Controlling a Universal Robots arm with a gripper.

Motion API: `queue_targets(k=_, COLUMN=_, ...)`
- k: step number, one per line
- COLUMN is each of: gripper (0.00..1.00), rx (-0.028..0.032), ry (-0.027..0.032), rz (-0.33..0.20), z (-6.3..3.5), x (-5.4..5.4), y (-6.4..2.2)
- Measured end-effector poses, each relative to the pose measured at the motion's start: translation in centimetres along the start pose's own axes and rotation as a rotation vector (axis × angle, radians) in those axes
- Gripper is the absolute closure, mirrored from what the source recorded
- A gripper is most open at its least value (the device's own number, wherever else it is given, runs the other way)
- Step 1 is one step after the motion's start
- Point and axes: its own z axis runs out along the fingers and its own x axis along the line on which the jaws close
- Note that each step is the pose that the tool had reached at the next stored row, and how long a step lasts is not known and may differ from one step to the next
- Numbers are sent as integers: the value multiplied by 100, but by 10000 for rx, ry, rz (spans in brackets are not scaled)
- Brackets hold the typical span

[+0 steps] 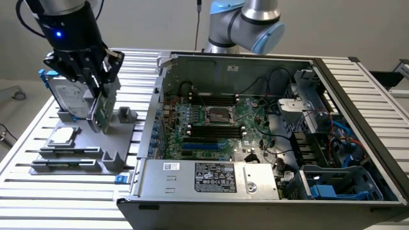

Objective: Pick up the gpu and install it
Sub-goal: 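Pick up the gpu and move the gpu toward the slot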

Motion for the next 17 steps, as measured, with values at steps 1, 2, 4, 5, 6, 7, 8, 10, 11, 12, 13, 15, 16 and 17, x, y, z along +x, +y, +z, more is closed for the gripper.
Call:
queue_targets(k=1, gripper=74, rx=1, ry=3, rz=1, z=-46, x=-17, y=-3)
queue_targets(k=2, gripper=74, rx=0, ry=5, rz=1, z=-91, x=-39, y=-7)
queue_targets(k=4, gripper=74, rx=0, ry=12, rz=2, z=-186, x=-96, y=-18)
queue_targets(k=5, gripper=74, rx=-1, ry=14, rz=2, z=-230, x=-132, y=-24)
queue_targets(k=6, gripper=74, rx=-1, ry=18, rz=1, z=-277, x=-174, y=-31)
queue_targets(k=7, gripper=74, rx=-3, ry=21, rz=2, z=-323, x=-218, y=-39)
queue_targets(k=8, gripper=74, rx=-9, ry=24, rz=4, z=-370, x=-264, y=-46)
queue_targets(k=10, gripper=74, rx=-22, ry=33, rz=2, z=-461, x=-353, y=-61)
queue_targets(k=11, gripper=74, rx=-29, ry=37, rz=3, z=-507, x=-397, y=-69)
queue_targets(k=12, gripper=74, rx=-36, ry=43, rz=5, z=-556, x=-444, y=-76)
queue_targets(k=13, gripper=74, rx=-44, ry=46, rz=5, z=-601, x=-488, y=-83)
queue_targets(k=15, gripper=74, rx=-56, ry=60, rz=5, z=-691, x=-579, y=-97)
queue_targets(k=16, gripper=74, rx=-63, ry=68, rz=6, z=-730, x=-623, y=-103)
queue_targets(k=17, gripper=74, rx=-67, ry=78, rz=7, z=-763, x=-666, y=-109)
